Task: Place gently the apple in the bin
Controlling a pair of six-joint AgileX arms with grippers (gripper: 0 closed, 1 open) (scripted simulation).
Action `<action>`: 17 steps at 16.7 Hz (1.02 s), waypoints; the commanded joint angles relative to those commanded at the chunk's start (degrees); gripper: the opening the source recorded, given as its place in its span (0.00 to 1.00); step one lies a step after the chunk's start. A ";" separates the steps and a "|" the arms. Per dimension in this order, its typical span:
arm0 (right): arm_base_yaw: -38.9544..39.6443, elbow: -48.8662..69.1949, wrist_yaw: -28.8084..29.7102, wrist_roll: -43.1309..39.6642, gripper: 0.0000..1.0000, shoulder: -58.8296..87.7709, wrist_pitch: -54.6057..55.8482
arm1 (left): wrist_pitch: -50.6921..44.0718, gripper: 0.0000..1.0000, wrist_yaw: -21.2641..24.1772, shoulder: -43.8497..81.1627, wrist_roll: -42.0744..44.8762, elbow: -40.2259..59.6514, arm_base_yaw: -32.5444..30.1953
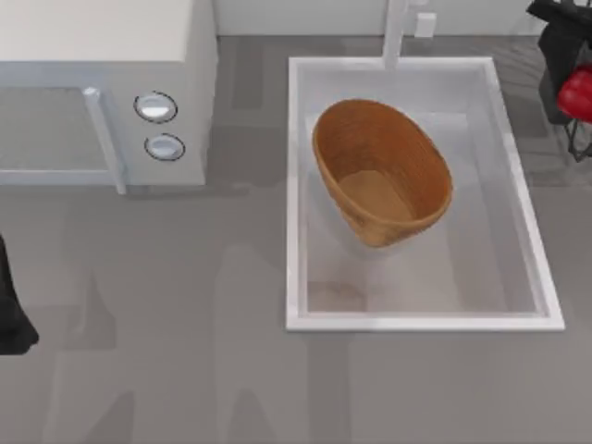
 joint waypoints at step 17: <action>21.98 27.05 1.48 77.84 0.00 14.43 -7.64 | 0.00 1.00 0.00 0.00 0.00 0.00 0.00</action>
